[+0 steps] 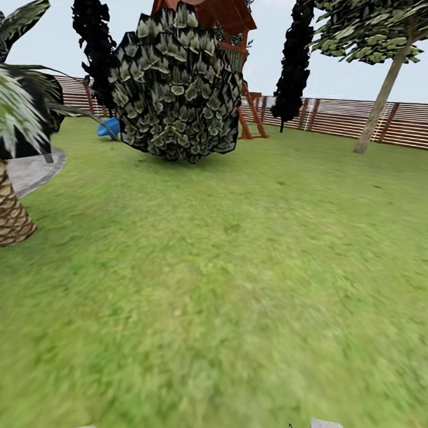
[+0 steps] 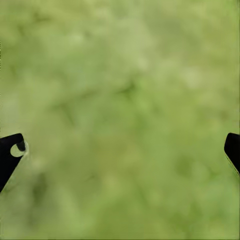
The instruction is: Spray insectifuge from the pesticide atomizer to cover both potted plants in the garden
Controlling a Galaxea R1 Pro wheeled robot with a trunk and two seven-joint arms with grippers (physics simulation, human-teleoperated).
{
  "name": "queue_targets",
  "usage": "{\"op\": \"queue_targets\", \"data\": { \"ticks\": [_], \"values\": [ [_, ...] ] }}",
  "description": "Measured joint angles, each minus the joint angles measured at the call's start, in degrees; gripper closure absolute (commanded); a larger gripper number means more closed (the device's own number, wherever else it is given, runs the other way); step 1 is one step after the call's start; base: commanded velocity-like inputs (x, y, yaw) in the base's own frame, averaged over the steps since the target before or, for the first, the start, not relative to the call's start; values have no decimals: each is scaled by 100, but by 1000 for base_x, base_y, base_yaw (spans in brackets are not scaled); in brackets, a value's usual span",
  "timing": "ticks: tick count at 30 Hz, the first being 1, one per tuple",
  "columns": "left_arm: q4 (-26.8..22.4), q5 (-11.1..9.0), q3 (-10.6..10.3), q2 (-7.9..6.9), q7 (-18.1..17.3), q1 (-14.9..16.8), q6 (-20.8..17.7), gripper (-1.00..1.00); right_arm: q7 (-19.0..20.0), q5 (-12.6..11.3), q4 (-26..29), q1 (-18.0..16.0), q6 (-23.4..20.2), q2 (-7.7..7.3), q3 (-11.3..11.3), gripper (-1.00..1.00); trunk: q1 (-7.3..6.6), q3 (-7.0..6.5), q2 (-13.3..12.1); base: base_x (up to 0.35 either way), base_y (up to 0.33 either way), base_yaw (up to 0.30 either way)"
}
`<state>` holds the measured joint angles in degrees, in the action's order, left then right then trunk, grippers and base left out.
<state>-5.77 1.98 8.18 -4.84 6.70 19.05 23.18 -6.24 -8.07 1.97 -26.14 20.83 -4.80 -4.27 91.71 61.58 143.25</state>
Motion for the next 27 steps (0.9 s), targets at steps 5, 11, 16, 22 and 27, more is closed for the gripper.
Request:
{"op": "queue_targets", "data": {
  "ticks": [5, 11, 16, 22, 27],
  "values": [
    [0, 0, -3, 0, 0, 0, 0, 100, 0, -1, 0, -2, 0, -1, 0, -100, 0, 0, 0, 339, 0, 0],
    [0, 0, -3, 0, 0, -1, 0, 100, 0, -3, 0, -2, 1, 1, 0, -100, 0, 0, 0, 339, -36, 12],
    [-2, 0, -4, 0, -1, 0, -1, 100, 0, -8, -2, -2, 2, 0, 0, -100, 0, 0, 0, 339, -75, 208],
    [-2, 0, 0, 0, -1, -3, -1, 100, 0, -9, -2, -4, 1, 1, 0, -100, 0, 0, 0, 338, -76, 275],
    [0, 0, -4, 0, -1, 0, -1, 100, 12, -3, -7, 3, 13, -10, 5, -100, 0, 0, 0, 339, -76, 83]
  ]
}}
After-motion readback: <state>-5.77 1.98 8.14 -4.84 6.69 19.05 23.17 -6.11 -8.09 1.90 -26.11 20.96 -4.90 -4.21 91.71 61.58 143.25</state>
